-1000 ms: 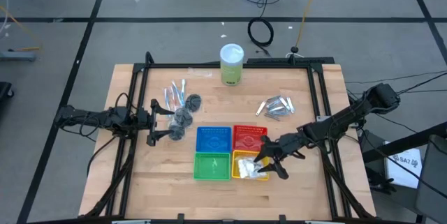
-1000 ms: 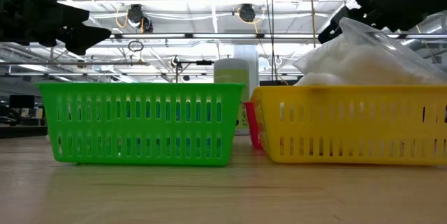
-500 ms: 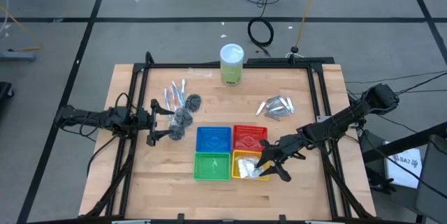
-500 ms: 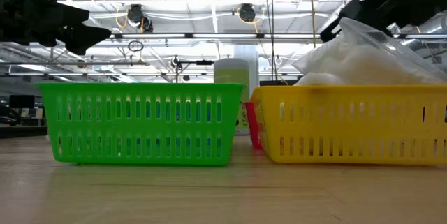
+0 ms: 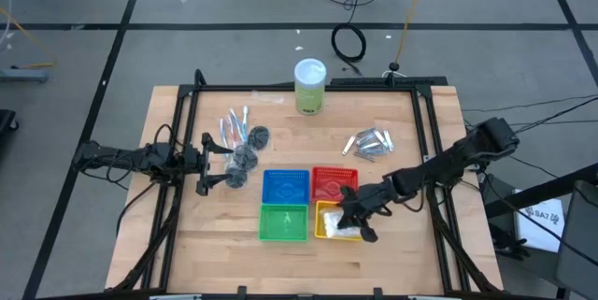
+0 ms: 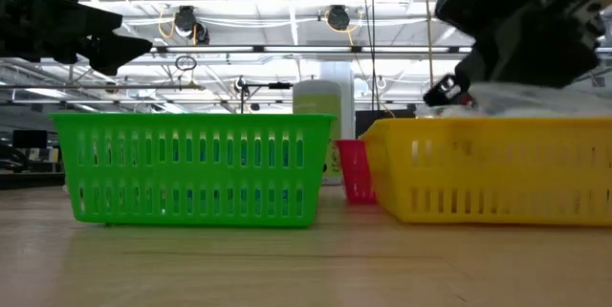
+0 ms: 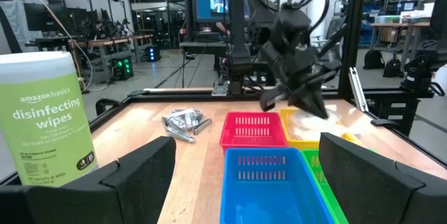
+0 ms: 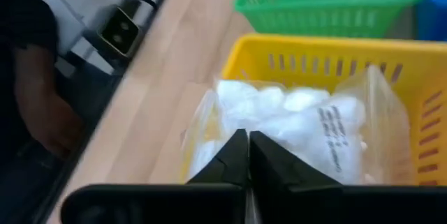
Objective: Pick & Place Travel size toiletries
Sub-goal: Put the white cotton pack into the yellow basket, then put the nail cutter into the red basket
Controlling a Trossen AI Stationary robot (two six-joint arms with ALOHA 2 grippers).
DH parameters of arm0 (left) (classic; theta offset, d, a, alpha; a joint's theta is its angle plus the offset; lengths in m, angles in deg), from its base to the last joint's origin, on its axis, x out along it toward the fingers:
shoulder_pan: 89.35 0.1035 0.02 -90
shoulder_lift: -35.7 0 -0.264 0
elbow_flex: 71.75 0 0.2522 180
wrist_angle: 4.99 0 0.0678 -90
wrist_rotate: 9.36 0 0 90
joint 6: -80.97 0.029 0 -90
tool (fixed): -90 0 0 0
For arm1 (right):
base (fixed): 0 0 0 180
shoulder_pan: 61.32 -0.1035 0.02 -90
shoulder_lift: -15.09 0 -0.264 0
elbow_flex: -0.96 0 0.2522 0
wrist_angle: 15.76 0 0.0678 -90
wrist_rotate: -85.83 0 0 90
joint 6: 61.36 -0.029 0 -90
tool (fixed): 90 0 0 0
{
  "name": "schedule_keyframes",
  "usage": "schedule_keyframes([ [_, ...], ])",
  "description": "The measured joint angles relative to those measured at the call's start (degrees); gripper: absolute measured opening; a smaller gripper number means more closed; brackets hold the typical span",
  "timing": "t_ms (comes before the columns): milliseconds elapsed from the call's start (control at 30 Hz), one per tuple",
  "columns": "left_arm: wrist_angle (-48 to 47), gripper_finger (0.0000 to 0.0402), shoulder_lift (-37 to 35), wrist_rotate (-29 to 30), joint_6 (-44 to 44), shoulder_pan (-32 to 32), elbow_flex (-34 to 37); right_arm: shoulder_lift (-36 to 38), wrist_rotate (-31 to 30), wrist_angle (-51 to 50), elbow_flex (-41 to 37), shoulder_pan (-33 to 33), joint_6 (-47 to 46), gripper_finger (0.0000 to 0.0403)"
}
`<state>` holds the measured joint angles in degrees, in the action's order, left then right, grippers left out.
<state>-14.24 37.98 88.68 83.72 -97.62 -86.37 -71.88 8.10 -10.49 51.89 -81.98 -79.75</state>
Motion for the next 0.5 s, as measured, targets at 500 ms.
schedule_keyframes([
  [500, 0.01, 0.0347, 0.01, 0.0, 0.0, -0.01, -0.01, 3.79, -0.02, 3.42, -0.04, 0.06, 4.61, 0.0021],
])
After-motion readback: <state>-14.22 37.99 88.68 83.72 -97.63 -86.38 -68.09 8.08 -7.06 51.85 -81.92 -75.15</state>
